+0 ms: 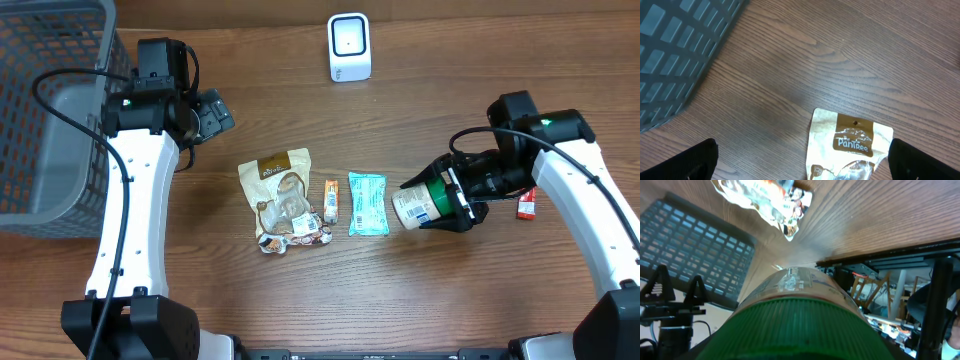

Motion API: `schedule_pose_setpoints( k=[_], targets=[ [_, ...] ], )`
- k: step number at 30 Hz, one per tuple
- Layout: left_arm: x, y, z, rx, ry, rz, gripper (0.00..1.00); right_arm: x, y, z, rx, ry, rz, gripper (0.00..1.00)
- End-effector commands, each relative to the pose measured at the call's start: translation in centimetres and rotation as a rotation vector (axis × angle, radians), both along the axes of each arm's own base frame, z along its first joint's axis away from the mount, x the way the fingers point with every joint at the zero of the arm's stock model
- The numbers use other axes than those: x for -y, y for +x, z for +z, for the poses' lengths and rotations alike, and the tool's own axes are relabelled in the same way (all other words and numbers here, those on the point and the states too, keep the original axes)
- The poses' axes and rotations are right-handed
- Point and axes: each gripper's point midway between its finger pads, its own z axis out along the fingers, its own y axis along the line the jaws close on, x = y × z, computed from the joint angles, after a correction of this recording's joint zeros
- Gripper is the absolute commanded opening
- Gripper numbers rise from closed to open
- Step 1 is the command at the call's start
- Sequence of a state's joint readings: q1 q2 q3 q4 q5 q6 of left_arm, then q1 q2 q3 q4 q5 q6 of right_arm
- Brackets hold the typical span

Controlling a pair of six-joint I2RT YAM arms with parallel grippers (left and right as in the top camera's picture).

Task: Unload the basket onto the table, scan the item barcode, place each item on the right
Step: 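Lift the green jar with the right gripper and tilt it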

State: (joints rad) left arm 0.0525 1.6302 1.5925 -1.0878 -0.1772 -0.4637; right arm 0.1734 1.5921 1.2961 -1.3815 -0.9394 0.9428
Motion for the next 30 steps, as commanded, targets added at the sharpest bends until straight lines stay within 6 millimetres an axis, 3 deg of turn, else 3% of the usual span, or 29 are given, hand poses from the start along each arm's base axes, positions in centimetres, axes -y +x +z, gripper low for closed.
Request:
schedule_pose_setpoints(
  k=[1,13,30],
  targets=[
    [-0.2,-0.1,0.9,0.022,0.015,0.002,1.0,-1.1,-0.2,2.0,0.031,0.067,0.016,0.04],
    [-0.2,-0.1,0.9,0.022,0.015,0.002,1.0,-2.7,-1.3,3.0,0.015,0.132,0.062,0.04],
    [-0.2,-0.1,0.9,0.021,0.015,0.002,1.0,-2.9,-1.3,3.2,0.014,0.142,0.062,0.04]
  ],
)
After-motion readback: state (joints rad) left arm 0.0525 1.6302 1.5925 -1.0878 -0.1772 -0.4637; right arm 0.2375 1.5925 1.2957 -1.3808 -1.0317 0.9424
